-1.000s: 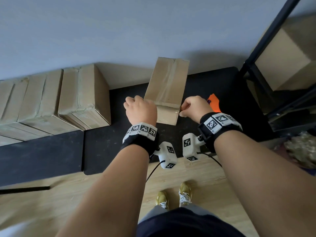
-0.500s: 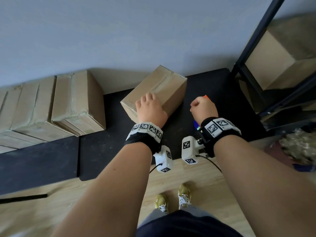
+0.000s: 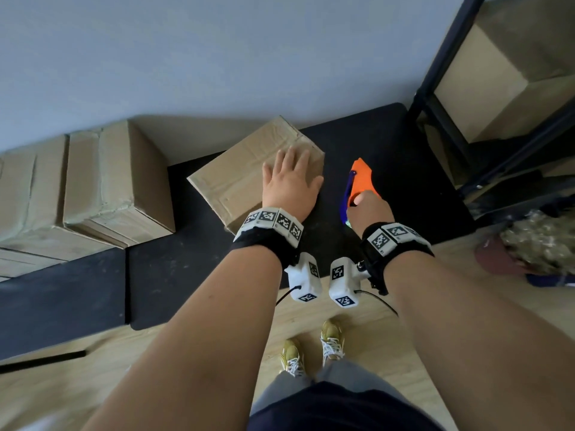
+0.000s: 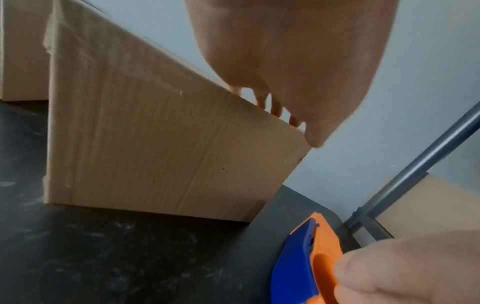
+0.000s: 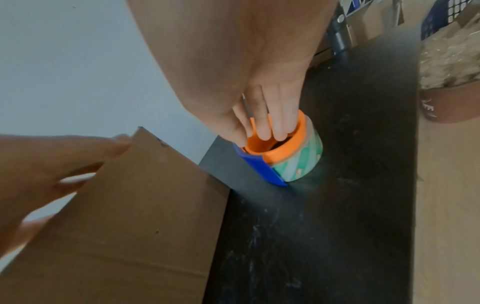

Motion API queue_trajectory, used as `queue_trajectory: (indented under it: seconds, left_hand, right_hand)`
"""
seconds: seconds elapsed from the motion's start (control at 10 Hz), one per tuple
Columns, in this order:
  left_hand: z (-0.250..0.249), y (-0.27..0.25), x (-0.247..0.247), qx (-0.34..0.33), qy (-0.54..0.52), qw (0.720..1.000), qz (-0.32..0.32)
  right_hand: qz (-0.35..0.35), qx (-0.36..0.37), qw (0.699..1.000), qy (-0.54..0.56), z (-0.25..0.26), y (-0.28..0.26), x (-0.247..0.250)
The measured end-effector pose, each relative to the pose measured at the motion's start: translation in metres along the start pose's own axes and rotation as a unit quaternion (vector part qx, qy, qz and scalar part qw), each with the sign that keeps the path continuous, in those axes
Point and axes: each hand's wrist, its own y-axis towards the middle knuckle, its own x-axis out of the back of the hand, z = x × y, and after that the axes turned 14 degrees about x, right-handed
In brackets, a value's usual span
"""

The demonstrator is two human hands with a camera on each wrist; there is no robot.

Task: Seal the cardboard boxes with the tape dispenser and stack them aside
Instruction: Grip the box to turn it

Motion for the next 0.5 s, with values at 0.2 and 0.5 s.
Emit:
queue_trajectory:
  seconds: [0.2,0.5]
  left_hand:
    - [-0.001,-0.005,-0.006,0.041,-0.047,0.99,-0.127]
    - [0.008,-0.009,-0.015,0.049,-0.079,0.981,-0.173]
  right_hand:
    - [-0.024,0.023,0.999,0.041,-0.008,0.013,-0.013]
    - [0.079,-0.13,0.988,0.005,0.012,0.03,-0.009]
